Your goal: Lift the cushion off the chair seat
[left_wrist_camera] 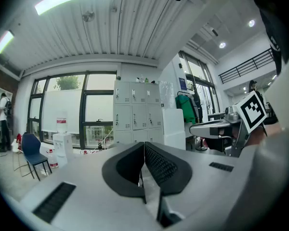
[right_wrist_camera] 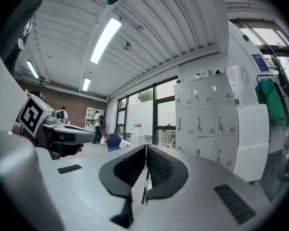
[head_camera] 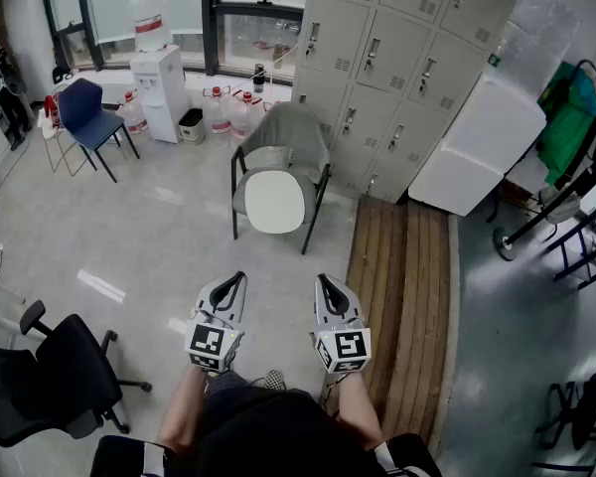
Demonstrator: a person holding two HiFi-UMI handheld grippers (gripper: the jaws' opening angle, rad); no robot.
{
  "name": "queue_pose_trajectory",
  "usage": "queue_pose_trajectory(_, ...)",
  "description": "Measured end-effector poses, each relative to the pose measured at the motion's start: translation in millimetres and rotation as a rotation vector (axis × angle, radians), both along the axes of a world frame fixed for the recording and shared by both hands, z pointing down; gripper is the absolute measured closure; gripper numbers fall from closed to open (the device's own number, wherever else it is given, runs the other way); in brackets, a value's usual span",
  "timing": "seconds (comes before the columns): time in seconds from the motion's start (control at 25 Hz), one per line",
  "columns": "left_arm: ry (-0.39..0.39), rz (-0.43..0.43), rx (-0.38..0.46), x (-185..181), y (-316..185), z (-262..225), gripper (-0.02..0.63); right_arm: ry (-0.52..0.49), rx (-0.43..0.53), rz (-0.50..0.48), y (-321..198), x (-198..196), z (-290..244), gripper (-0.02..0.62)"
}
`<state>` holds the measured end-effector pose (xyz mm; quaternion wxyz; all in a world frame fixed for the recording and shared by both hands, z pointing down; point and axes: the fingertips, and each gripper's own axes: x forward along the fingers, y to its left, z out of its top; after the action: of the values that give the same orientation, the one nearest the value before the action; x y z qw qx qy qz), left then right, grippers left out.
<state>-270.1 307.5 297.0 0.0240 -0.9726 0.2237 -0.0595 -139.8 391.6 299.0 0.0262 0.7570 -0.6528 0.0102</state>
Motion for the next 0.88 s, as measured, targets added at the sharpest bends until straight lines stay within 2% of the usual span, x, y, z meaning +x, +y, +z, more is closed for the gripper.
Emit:
queue_pose_trajectory(0.28, -0.006, 0.008, 0.007, 9.9, 2.7, 0.4, 0.588, -0.001, 0.013, 0.001, 3.7, 7.1, -1.1, 0.563)
queue_pose_trajectory(0.56, -0.006, 0.028, -0.005, 21.1, 13.9, 2.1, 0.588, 0.01, 0.005, 0.043, 20.7, 19.2, 0.7, 0.563)
queue_pose_trajectory(0.88, -0.019, 0.107, -0.005, 63.5, 29.1, 4.7, 0.588, -0.005, 0.001, 0.117, 41.9, 48.4, 7.7, 0.563)
